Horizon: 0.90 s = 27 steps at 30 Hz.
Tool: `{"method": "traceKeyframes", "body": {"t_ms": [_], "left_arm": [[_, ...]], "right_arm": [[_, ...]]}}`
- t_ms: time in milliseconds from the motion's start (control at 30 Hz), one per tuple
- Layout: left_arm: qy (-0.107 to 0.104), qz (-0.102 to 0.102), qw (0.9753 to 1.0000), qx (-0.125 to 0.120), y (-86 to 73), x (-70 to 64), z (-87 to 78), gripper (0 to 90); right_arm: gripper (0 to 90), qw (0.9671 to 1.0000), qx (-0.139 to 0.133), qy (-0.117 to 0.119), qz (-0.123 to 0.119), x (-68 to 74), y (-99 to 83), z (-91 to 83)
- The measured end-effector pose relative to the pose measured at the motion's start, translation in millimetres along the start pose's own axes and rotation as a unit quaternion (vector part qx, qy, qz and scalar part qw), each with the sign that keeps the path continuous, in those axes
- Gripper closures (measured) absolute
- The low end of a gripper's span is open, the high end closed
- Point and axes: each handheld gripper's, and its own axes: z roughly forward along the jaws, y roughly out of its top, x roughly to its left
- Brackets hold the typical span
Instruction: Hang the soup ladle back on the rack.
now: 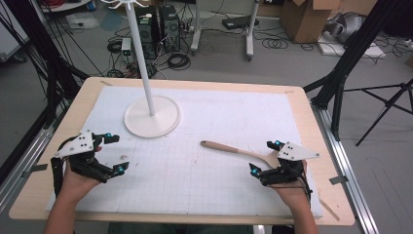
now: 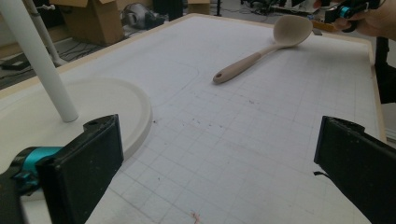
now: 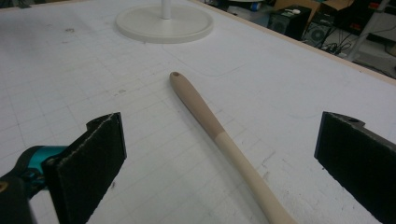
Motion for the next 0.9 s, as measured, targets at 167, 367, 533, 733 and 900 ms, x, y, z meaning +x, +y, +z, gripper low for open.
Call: {"method": "traceKeyframes", "body": {"t_ms": [167,367,533,733,900], "left_arm": [[0.002,-0.001,1.0,-0.001,-0.1,0.5,-1.6,1.6],[0.001,-0.001,1.0,-0.002,0.1,0.1,-1.0,1.6],[-0.001,0.003,1.0,0.001,1.9,-1.8,-0.4,1.6],[0.001,0.003,1.0,0.0,2.2,-1.4,-1.7,1.6],[0.002,0.003,1.0,0.002,1.7,-0.9,-1.6,1.7]], "right_arm": [[0.9,1.0,0.005,0.0,-0.001,0.7,0.9,1.0],[0.9,0.9999,0.008,0.0,-0.009,-2.0,8.6,-0.6],[0.9,0.9996,0.025,0.005,-0.011,-6.5,20.1,1.8],[0.9,0.9984,0.049,0.021,-0.017,-14.7,33.0,15.5],[0.9,0.9961,0.075,0.042,-0.019,-20.5,40.9,30.0]]}}
